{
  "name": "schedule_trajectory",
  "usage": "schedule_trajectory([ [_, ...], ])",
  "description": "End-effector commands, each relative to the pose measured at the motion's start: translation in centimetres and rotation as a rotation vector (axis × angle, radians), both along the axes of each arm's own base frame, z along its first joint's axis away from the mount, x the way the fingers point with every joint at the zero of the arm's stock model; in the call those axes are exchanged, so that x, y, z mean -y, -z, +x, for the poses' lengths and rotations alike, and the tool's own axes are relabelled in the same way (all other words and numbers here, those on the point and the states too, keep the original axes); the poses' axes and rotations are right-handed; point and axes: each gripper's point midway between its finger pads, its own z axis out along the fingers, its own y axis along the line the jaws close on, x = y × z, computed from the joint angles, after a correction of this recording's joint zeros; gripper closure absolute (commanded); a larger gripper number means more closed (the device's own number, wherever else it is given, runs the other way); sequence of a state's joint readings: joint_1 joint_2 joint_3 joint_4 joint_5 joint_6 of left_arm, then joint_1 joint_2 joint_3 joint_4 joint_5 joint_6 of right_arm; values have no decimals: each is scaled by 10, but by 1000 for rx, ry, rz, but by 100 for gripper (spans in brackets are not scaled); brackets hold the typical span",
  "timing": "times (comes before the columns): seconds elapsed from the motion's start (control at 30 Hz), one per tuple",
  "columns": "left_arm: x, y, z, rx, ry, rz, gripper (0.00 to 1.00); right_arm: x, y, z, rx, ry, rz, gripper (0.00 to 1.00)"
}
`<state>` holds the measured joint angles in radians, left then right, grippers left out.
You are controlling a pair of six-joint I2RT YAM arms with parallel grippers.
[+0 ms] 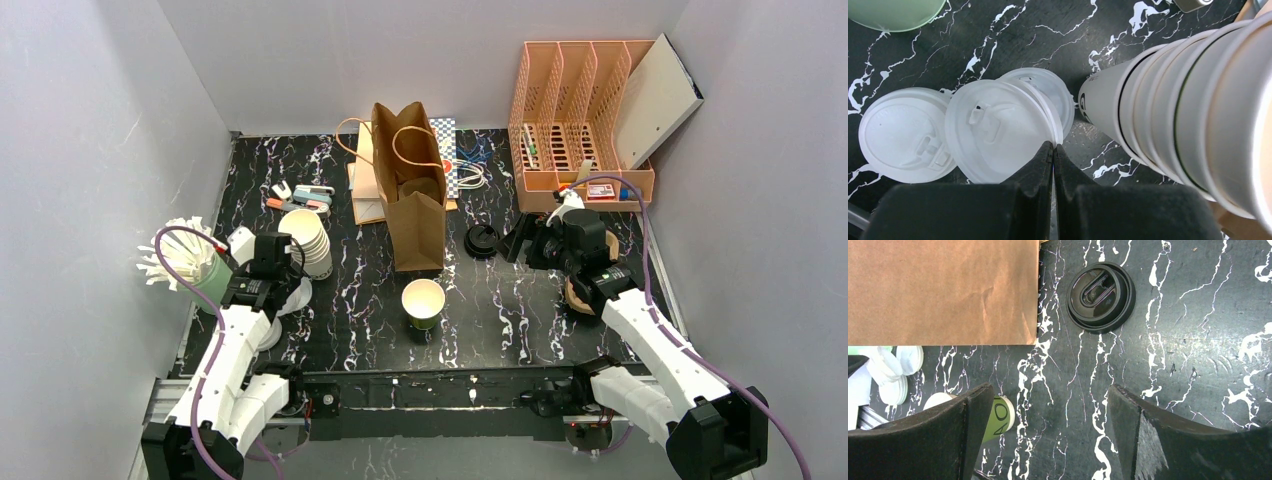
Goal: Pack the takeout coffee
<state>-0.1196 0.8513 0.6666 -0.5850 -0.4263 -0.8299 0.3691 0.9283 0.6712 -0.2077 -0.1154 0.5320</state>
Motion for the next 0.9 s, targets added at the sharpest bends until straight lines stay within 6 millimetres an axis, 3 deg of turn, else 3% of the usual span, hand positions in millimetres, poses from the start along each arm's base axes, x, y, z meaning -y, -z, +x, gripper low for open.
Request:
schedule_trajectory([
  [0.0,-5,0,-7,14,-24,6,100,-5,-21,5,52,-3,30,7],
  [0.13,-3,7,-11,-6,-21,-8,92,-4,-19,5,49,0,27,7],
  [0.23,3,9,-11,-3,-10,-36,69,-5,-18,4,45,-1,30,6],
  [0.37,6,7,-11,2,0,-56,52,-4,-21,5,53,3,31,6],
  [0.5,8,10,-15,4,-13,-75,51,-4,-23,6,57,1,28,6],
  [0.73,-1,19,-33,-7,-129,-92,62,-5,-20,7,50,0,27,5],
  [0.87,3,29,-33,10,-152,-131,68,-5,-21,7,55,-2,28,5],
])
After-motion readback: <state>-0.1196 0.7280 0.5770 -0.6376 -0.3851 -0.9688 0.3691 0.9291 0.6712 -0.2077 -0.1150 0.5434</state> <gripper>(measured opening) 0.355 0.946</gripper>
